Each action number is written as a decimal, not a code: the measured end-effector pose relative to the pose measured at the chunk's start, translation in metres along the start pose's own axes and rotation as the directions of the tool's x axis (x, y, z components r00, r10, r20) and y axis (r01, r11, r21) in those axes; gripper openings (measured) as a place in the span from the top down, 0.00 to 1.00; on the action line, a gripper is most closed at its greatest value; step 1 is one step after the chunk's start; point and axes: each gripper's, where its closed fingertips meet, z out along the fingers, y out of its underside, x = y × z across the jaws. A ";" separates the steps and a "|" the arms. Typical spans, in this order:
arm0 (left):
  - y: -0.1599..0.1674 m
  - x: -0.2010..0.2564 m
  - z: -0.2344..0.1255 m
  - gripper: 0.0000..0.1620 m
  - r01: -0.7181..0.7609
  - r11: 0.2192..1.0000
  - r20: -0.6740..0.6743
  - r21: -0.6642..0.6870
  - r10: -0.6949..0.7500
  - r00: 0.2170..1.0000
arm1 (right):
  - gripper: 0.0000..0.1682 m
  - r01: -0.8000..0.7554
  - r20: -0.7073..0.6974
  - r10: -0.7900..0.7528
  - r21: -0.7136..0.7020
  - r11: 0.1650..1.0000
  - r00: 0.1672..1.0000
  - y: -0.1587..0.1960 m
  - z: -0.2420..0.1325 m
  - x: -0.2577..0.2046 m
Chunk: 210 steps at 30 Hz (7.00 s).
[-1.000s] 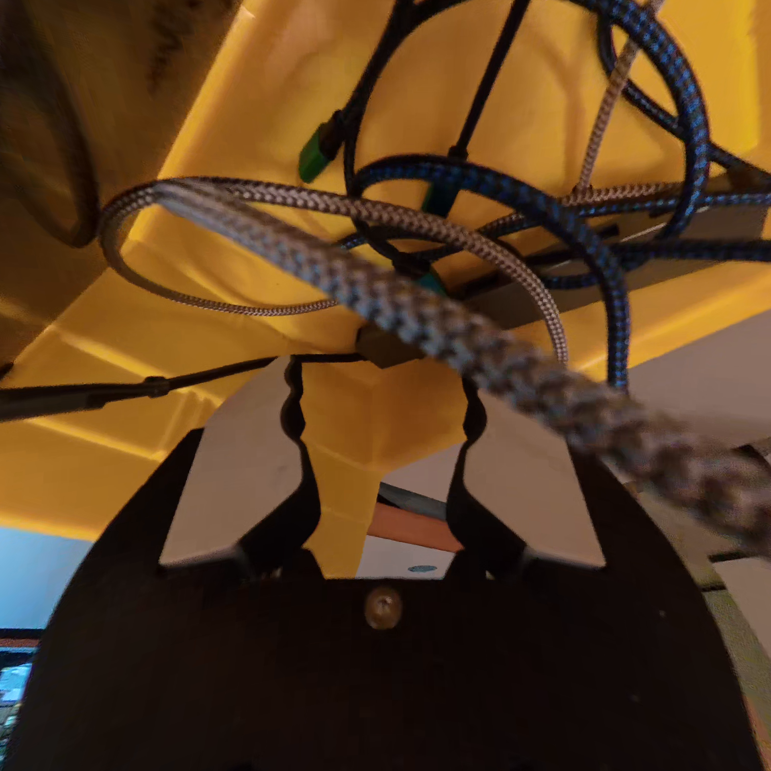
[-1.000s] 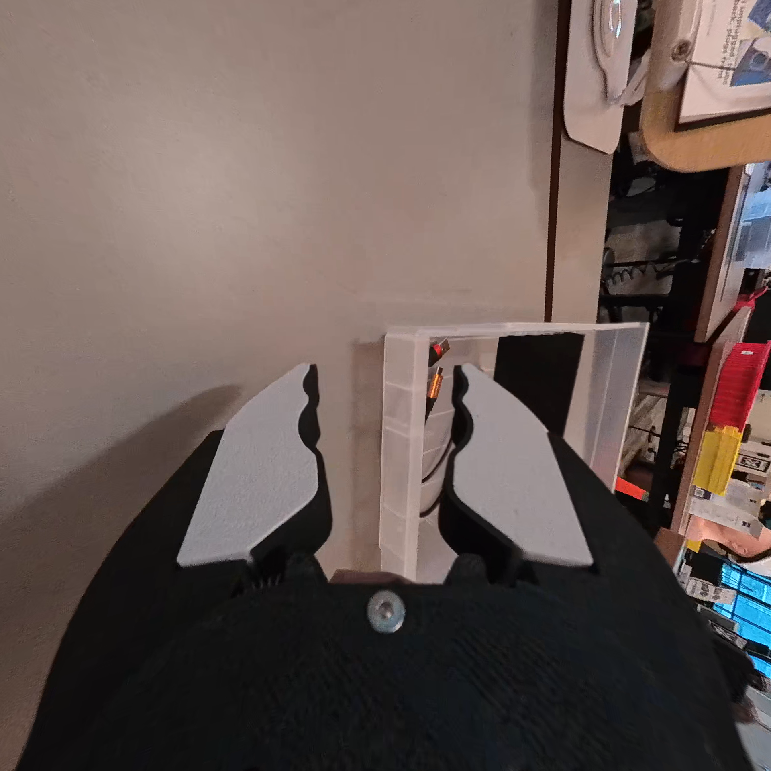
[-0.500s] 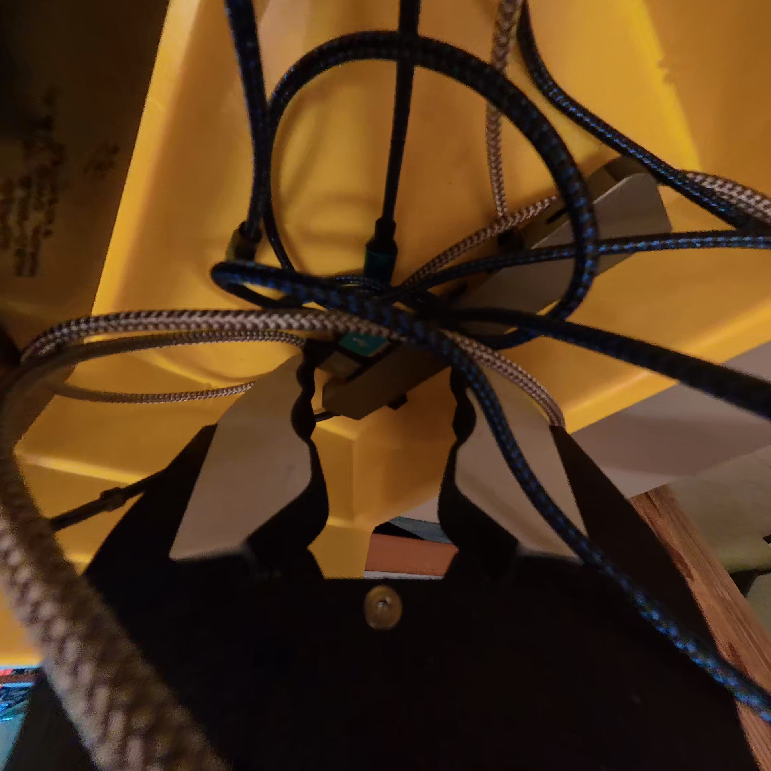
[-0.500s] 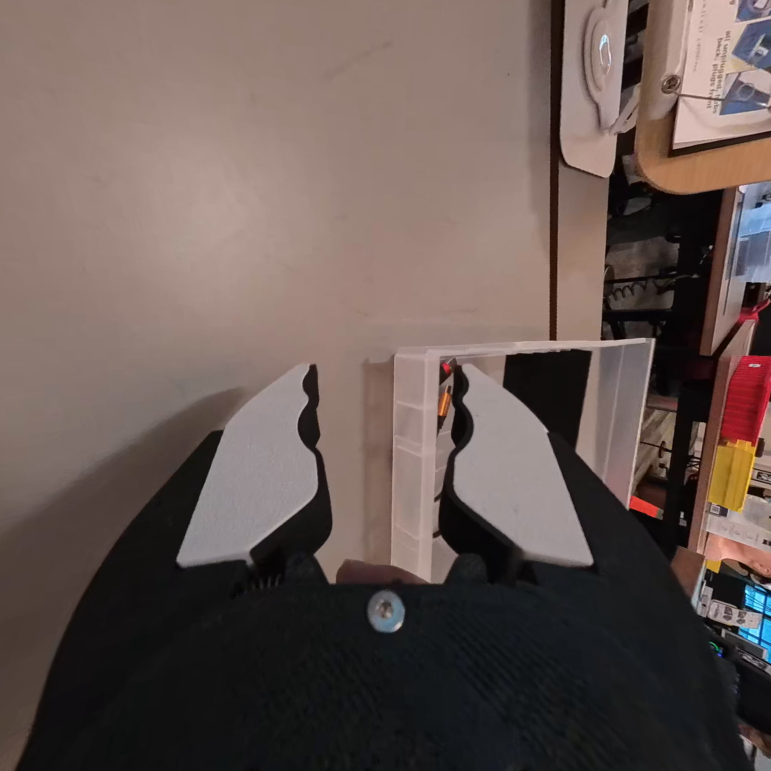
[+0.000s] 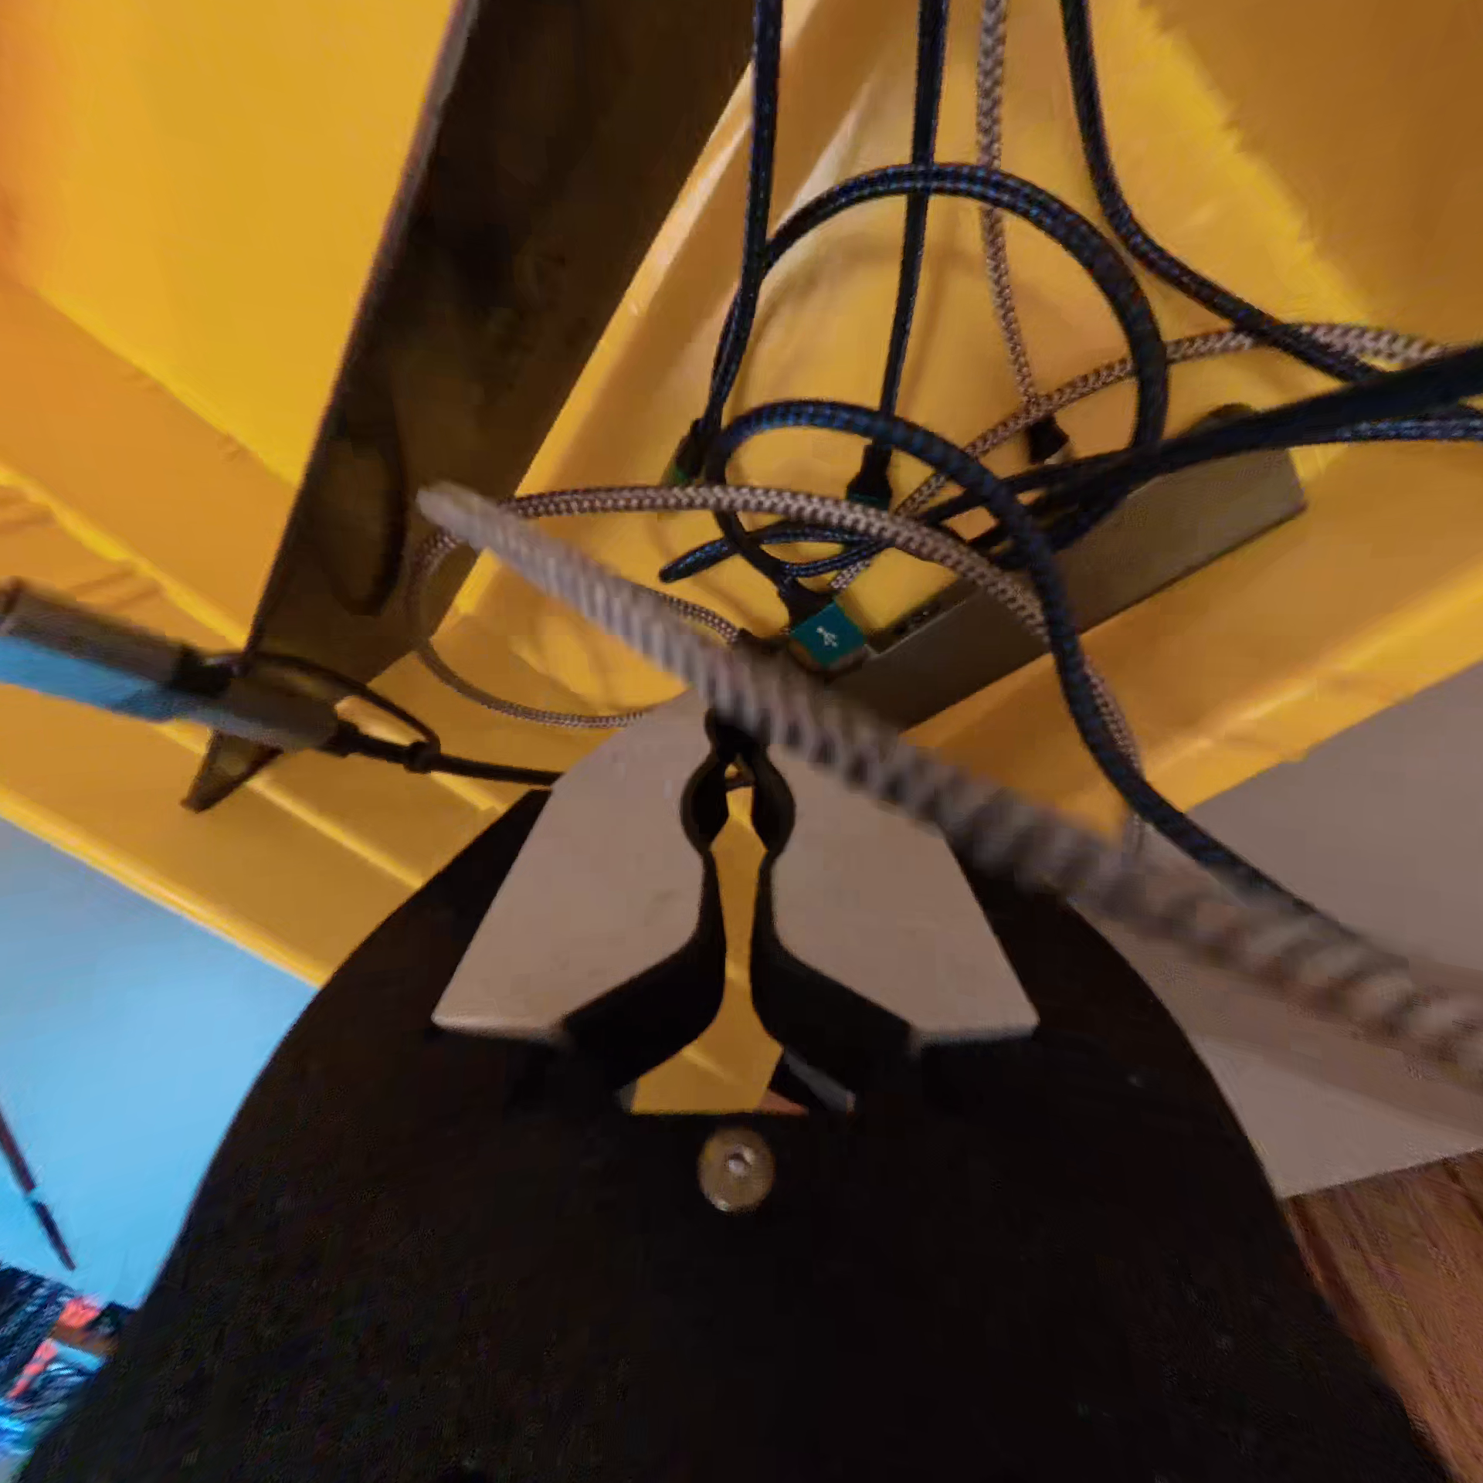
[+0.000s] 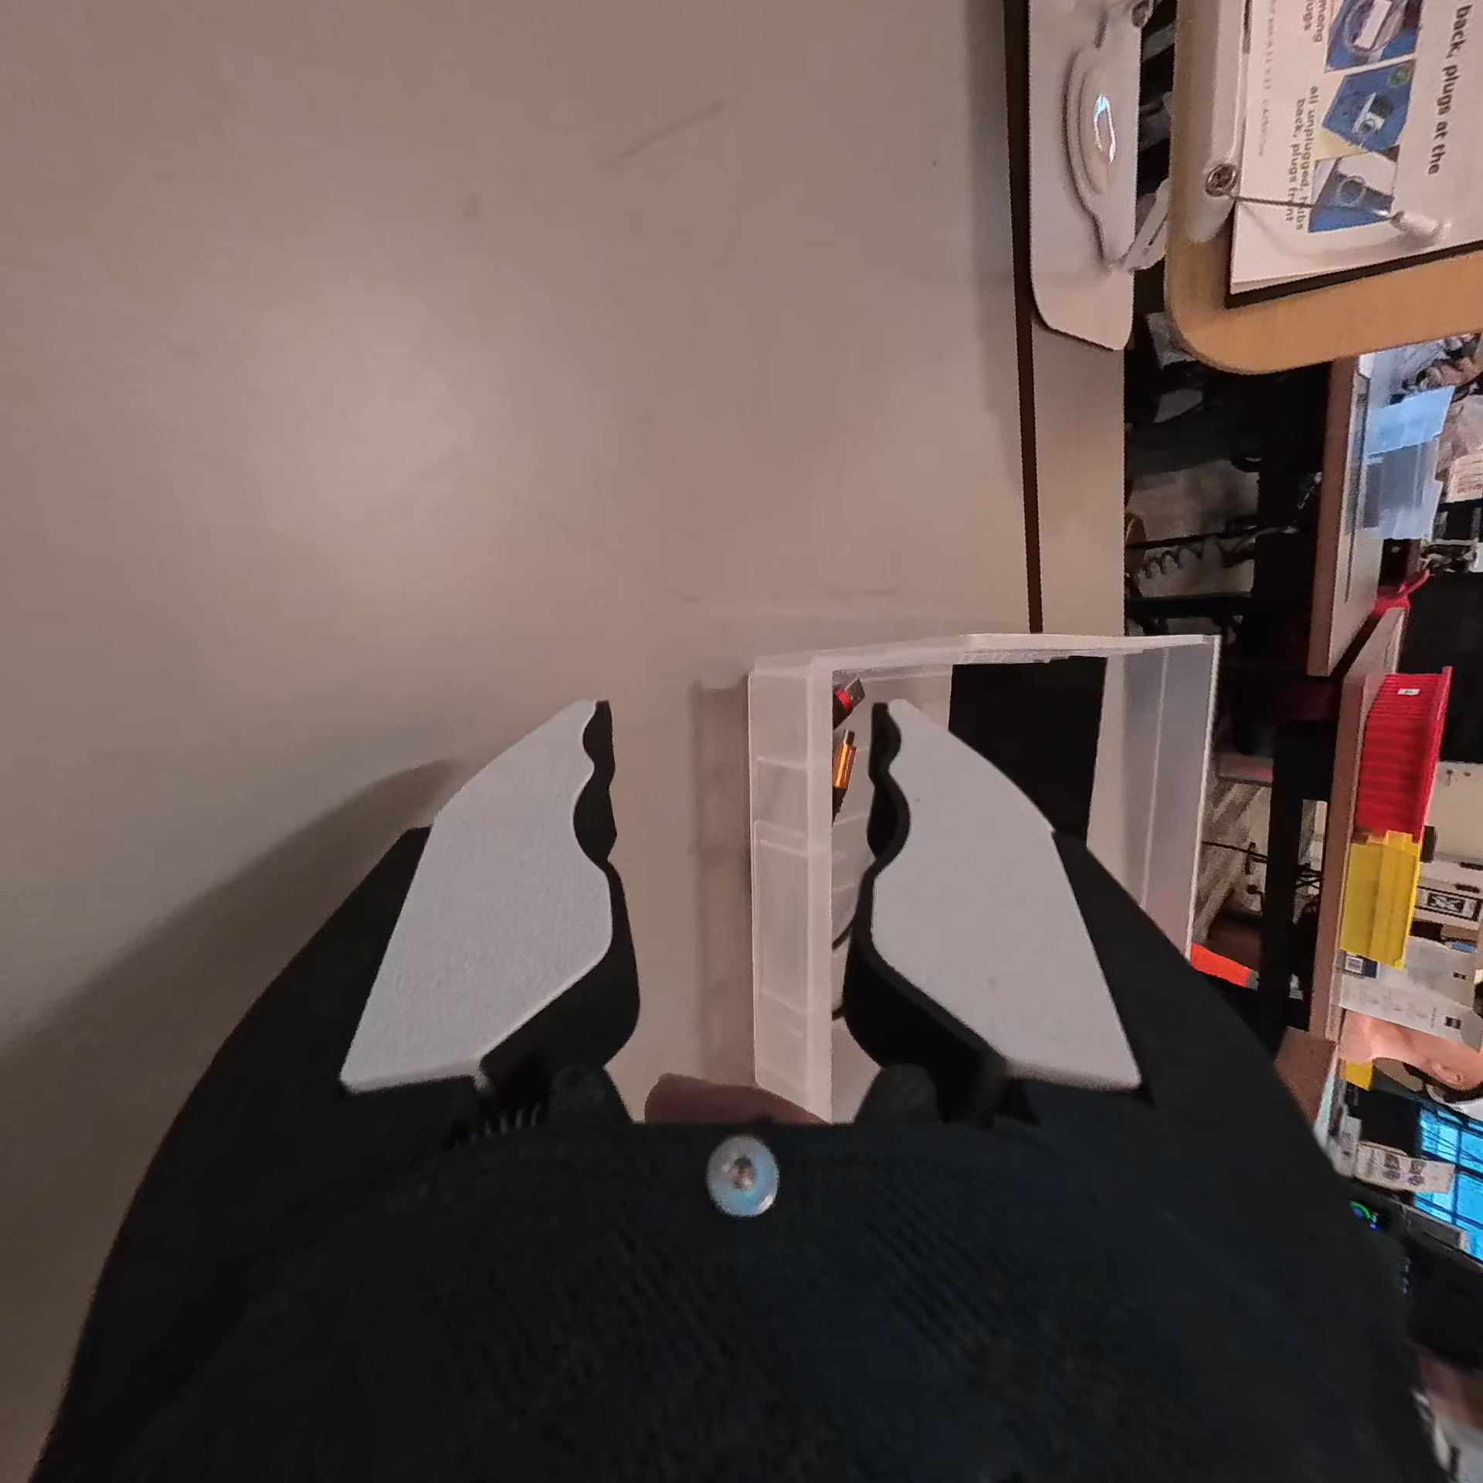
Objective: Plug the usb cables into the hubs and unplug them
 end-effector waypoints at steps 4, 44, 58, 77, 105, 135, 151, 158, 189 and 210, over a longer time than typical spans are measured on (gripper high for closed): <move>0.008 0.006 0.005 0.96 -0.067 0.998 0.008 -0.020 0.067 0.998 | 0.63 0.002 0.001 -0.002 -0.001 1.000 1.000 -0.003 0.002 -0.003; 0.014 -0.010 -0.026 0.75 0.315 0.940 -0.090 -0.129 -0.327 0.941 | 0.63 -0.023 0.016 0.025 -0.100 0.995 1.000 0.015 -0.003 -0.003; 0.029 0.005 -0.005 0.71 0.884 0.448 -0.017 -0.135 -0.893 0.450 | 0.64 -0.014 0.025 0.016 -0.074 0.997 1.000 0.009 0.005 -0.013; 0.021 0.020 0.017 0.57 0.962 0.135 -0.063 -0.240 -0.990 0.123 | 0.64 -0.051 0.024 0.051 -0.019 0.999 0.998 0.006 0.000 -0.018; 0.013 0.025 0.026 0.56 0.890 0.333 -0.037 -0.311 -0.940 0.339 | 0.64 -0.037 0.044 0.038 -0.039 0.999 0.998 0.012 -0.003 -0.023; -0.077 0.047 -0.273 0.59 0.720 -0.029 -0.550 0.694 -0.666 0.504 | 0.58 -0.371 0.180 0.403 0.801 0.470 0.897 -0.357 -0.012 0.015; -0.249 0.191 -0.375 0.59 0.645 -0.051 -0.646 0.763 -0.115 0.755 | 0.86 -0.062 0.036 0.580 0.998 0.025 0.814 -0.336 -0.152 0.098; -0.284 0.228 -0.356 0.69 0.591 -0.108 -0.577 0.800 0.135 0.806 | 0.94 -0.180 0.205 0.642 0.978 -0.105 0.738 -0.278 -0.167 0.094; -0.360 0.315 -0.296 0.75 0.801 -0.090 -0.752 0.592 0.297 0.589 | 0.94 -0.329 0.994 0.103 0.109 -0.938 0.036 -0.146 -0.117 0.075; -0.164 0.195 -0.263 0.63 0.429 0.081 -0.392 0.900 -0.279 0.876 | 0.94 -0.338 0.942 0.298 0.334 -0.880 0.156 -0.078 -0.156 0.088</move>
